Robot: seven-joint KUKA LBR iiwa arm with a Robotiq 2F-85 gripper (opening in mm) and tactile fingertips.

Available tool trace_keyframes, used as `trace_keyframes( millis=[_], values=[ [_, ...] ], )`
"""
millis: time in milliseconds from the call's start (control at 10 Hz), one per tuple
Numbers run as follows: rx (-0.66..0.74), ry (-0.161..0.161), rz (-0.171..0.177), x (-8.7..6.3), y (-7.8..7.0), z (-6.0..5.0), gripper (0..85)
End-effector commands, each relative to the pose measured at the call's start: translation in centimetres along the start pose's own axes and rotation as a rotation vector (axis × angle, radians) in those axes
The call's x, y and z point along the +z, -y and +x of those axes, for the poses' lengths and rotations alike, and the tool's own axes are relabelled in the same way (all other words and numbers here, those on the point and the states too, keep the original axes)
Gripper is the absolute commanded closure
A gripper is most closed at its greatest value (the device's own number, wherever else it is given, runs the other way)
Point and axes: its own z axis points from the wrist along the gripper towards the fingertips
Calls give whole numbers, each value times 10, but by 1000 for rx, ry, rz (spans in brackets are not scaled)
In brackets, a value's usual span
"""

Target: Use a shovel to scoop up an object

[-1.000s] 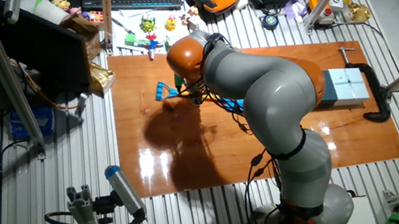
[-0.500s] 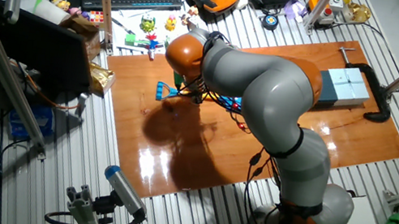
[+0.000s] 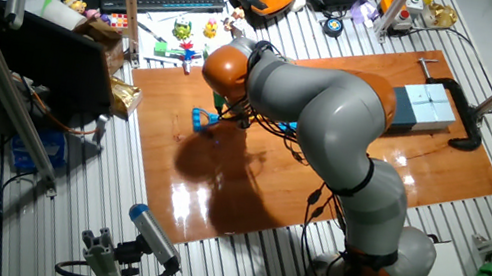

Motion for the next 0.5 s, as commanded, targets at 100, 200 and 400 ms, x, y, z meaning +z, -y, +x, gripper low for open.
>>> trace_keyframes(
  millis=[100, 200, 400],
  values=[
    [-32, -24, 7, -7, -2, -3, 843],
    [-36, -52, 6, -15, -4, -7, 843],
    [-56, -92, 18, -26, -8, -15, 843]
  ],
)
